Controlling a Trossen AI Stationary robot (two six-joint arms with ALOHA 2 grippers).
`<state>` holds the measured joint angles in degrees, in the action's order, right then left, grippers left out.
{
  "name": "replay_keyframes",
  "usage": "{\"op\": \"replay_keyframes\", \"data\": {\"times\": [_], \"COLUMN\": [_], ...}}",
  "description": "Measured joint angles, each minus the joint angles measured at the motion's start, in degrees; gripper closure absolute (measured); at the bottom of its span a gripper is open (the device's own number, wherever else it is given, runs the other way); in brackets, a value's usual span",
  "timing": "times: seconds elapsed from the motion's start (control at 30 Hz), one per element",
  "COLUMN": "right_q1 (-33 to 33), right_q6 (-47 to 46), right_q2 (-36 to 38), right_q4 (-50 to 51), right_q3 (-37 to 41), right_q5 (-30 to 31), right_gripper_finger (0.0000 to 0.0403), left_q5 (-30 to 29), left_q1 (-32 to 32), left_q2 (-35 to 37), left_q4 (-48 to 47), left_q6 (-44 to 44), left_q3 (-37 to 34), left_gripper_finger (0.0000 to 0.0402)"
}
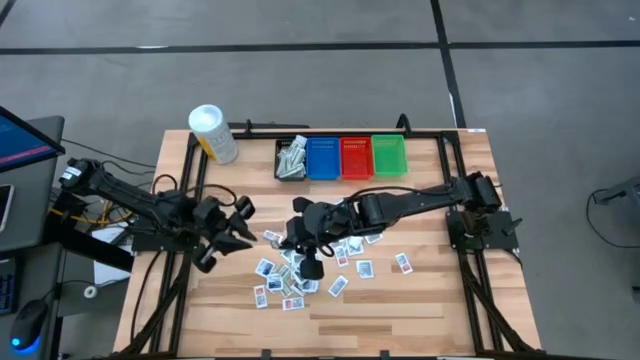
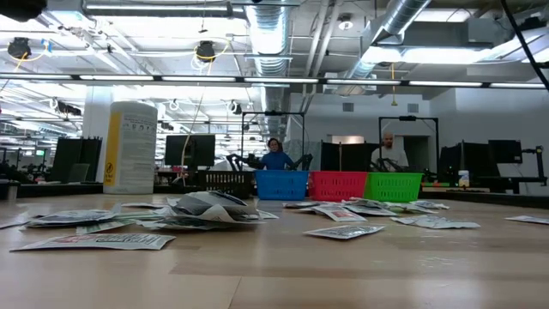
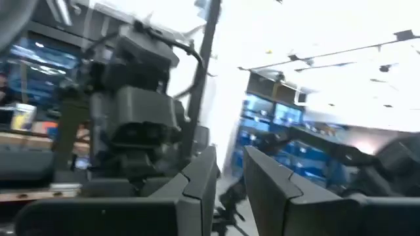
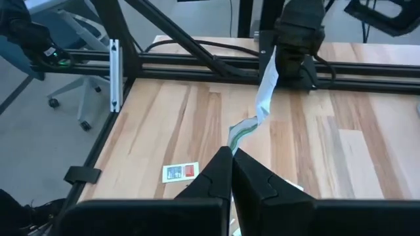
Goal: Pick & Place First Aid Supplies
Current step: Put the green bandage pack in the black bin
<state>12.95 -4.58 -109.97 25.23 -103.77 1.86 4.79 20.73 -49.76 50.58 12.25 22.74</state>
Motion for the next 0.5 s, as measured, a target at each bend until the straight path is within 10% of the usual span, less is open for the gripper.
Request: {"op": "replay_keyframes", "data": {"times": [0.27,0.5], "right_q1": [0.00,0.33], "right_q6": [0.38,0.79], "right_q2": [0.00,0.00], "right_q4": [0.02,-2.68], "right_q3": [0.00,0.00], "right_q5": [3.94,4.64], "right_gripper_finger": [0.0403,0.0403], "left_q5": [5.95,-0.29], "left_q1": [0.00,-0.02], "left_q2": [-0.37,-2.07], "left_q4": [-15.91,-18.87], "left_q6": [0.17,-0.07], "left_q3": [-0.04,-0.04], "left_gripper_finger": [0.0325,0.0325]}}
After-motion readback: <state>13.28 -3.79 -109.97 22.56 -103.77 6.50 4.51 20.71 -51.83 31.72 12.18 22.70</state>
